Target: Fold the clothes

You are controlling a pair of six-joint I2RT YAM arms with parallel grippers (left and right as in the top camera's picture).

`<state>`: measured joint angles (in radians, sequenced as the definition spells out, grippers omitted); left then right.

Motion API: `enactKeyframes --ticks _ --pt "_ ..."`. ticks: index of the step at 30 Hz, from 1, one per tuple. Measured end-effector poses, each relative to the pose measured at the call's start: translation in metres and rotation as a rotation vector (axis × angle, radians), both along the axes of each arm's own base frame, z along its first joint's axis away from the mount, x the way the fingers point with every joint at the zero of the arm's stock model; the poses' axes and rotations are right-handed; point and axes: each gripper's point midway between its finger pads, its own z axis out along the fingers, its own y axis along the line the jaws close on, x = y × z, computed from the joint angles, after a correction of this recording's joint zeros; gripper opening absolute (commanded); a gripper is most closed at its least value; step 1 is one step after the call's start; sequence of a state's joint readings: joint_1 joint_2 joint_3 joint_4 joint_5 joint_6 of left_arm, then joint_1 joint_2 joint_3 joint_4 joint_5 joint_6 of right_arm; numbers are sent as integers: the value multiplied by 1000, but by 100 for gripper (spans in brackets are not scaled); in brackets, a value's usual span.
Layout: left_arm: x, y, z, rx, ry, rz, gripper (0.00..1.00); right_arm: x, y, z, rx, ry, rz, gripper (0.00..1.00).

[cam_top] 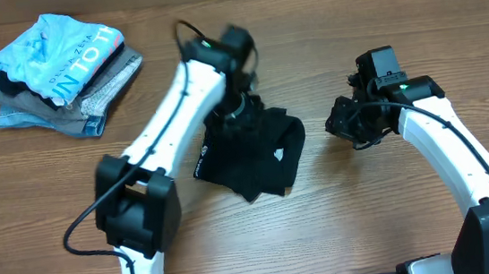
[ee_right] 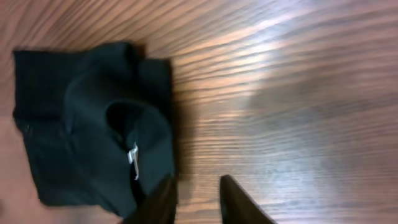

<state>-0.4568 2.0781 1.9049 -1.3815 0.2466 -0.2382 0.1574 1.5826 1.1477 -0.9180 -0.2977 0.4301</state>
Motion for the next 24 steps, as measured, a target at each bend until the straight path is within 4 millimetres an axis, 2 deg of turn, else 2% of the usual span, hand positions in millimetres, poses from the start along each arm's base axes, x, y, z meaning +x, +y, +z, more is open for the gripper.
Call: enactKeyframes --ticks 3,6,9,12,15,18,21,24 --pt "23 23 19 0 -54 52 71 -1 5 1 16 -11 46 49" --pt "33 51 21 25 -56 95 62 -4 11 0 26 -15 80 50" --pt "35 76 15 48 -34 129 45 -10 26 -5 57 -26 144 35" --pt "26 86 -3 63 13 120 34 -21 57 -11 132 -52 258 32" --pt "8 84 -28 43 87 86 28 -37 88 -17 190 -67 355 20" --pt "-6 79 -50 6 134 60 24 -44 114 -23 242 -95 376 18" --pt "-20 80 -72 5 171 43 25 -49 124 -34 265 -73 307 19" --pt "-31 87 -95 26 188 39 25 -56 117 -52 264 -10 188 19"
